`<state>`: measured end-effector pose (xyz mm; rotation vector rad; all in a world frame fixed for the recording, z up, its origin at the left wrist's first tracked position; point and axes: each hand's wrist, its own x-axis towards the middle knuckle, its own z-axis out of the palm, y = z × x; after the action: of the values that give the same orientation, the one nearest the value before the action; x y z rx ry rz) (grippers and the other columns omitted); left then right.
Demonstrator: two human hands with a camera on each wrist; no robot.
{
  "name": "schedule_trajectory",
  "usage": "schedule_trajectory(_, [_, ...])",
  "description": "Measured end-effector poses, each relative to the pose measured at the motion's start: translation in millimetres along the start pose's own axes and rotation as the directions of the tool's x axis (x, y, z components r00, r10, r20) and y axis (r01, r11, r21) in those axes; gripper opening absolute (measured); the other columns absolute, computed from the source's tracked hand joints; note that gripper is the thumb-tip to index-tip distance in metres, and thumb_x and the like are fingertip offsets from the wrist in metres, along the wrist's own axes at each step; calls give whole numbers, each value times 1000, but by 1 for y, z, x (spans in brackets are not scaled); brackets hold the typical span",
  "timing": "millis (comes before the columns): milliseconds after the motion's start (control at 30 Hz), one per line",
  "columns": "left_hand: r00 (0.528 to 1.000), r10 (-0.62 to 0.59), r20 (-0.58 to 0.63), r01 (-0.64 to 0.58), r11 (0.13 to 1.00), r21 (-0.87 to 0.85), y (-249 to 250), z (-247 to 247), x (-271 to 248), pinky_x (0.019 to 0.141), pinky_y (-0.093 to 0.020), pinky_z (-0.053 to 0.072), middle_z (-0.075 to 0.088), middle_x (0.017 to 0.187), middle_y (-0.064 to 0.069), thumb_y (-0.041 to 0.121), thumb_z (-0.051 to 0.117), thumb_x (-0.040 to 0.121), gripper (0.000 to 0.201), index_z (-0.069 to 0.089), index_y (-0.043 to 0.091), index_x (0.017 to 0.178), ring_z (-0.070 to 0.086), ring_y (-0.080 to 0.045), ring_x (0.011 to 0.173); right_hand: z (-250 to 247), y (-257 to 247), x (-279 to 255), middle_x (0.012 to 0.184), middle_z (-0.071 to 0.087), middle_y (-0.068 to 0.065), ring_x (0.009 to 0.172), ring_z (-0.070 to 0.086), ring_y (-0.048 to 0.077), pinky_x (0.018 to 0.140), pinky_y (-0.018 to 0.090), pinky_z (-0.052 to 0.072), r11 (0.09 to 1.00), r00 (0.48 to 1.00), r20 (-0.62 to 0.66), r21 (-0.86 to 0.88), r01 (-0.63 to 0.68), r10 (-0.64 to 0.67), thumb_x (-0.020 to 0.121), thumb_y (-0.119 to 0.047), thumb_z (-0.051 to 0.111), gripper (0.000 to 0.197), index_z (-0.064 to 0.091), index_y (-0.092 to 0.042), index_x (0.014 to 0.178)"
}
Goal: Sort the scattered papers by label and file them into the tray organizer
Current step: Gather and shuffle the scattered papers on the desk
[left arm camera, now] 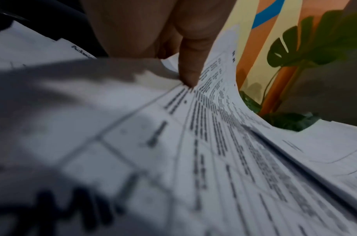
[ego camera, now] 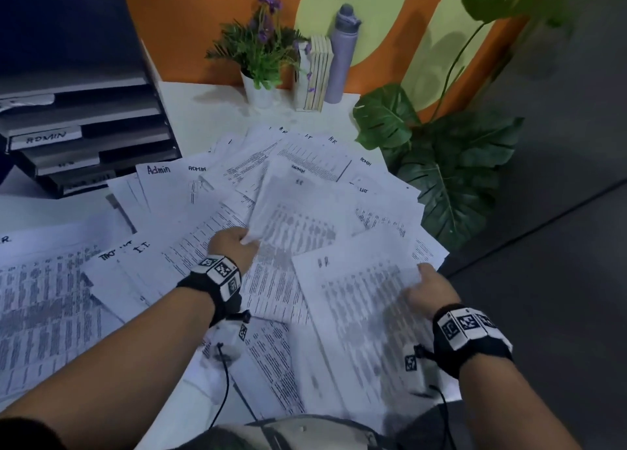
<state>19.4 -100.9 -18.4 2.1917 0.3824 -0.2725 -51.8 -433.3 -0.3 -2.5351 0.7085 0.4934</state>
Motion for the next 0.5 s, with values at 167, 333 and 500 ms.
schedule_trajectory(167, [982,-114,-154,94,987,-127,-20,-35,-6,78,-28,48,57,125,-14,13,62,91,54,37,19,138,57,-29,102,-28,1,24,103,68,10,92,65,28,81,34,52,947,955,-288,280,158,-74,86,-22,64,31,62,-9,115])
schedule_trajectory(333, [969,-227,-103,231,972,37,-75,-69,-10,104,-45,41,54,135,-14,32,53,97,46,49,10,136,53,-34,119,-25,-8,64,98,68,13,86,64,26,77,32,51,827,936,-328,556,82,128,84,-13,67,29,63,-3,111])
schedule_trajectory(500, [960,-257,-106,265,962,65,-114,-82,-25,95,-37,44,60,126,-15,32,56,95,40,55,6,127,57,-33,111,9,-11,95,107,63,13,101,61,29,84,30,44,839,964,-148,532,-109,219,84,-16,67,36,59,0,115])
